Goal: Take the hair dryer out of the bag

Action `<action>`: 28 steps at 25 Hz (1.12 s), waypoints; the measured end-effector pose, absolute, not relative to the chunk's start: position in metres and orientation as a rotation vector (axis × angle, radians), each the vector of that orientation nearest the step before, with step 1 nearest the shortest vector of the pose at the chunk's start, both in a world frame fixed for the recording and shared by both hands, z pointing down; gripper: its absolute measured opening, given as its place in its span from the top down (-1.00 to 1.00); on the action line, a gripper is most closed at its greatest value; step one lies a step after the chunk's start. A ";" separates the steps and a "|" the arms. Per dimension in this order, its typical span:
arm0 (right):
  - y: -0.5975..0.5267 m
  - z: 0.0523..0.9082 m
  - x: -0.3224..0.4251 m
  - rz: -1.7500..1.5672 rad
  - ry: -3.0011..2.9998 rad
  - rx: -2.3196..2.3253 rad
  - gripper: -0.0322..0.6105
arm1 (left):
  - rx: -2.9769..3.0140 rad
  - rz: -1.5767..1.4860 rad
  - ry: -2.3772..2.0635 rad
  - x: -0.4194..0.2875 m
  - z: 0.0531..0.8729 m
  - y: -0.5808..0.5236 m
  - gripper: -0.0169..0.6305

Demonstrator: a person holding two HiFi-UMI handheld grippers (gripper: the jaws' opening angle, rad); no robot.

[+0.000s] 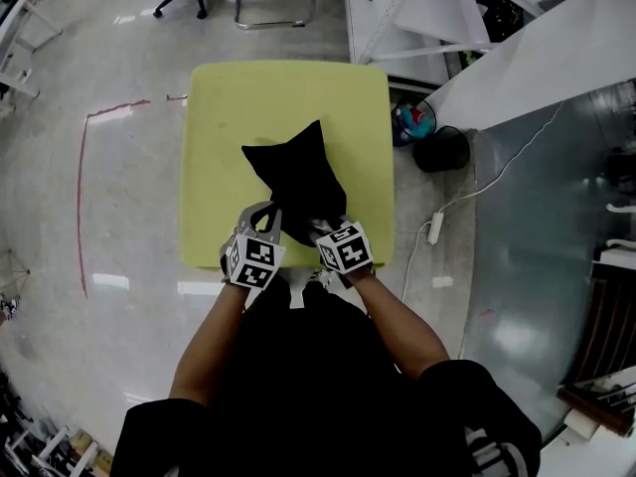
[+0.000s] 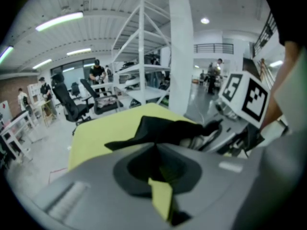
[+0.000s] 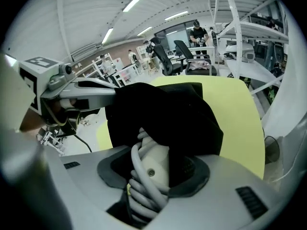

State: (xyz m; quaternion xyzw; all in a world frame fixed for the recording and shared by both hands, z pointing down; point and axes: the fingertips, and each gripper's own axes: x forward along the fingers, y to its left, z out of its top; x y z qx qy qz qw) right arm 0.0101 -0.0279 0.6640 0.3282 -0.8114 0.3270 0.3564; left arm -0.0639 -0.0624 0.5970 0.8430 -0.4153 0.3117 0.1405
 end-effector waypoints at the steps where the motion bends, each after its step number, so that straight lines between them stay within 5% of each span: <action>1: -0.023 0.663 0.011 0.844 -2.100 0.827 0.36 | 2.431 0.900 -1.202 -0.064 0.597 -0.061 0.89; 28: 0.034 0.603 0.029 1.005 -2.496 0.403 0.36 | 2.323 0.930 -1.280 -0.100 0.613 -0.082 0.89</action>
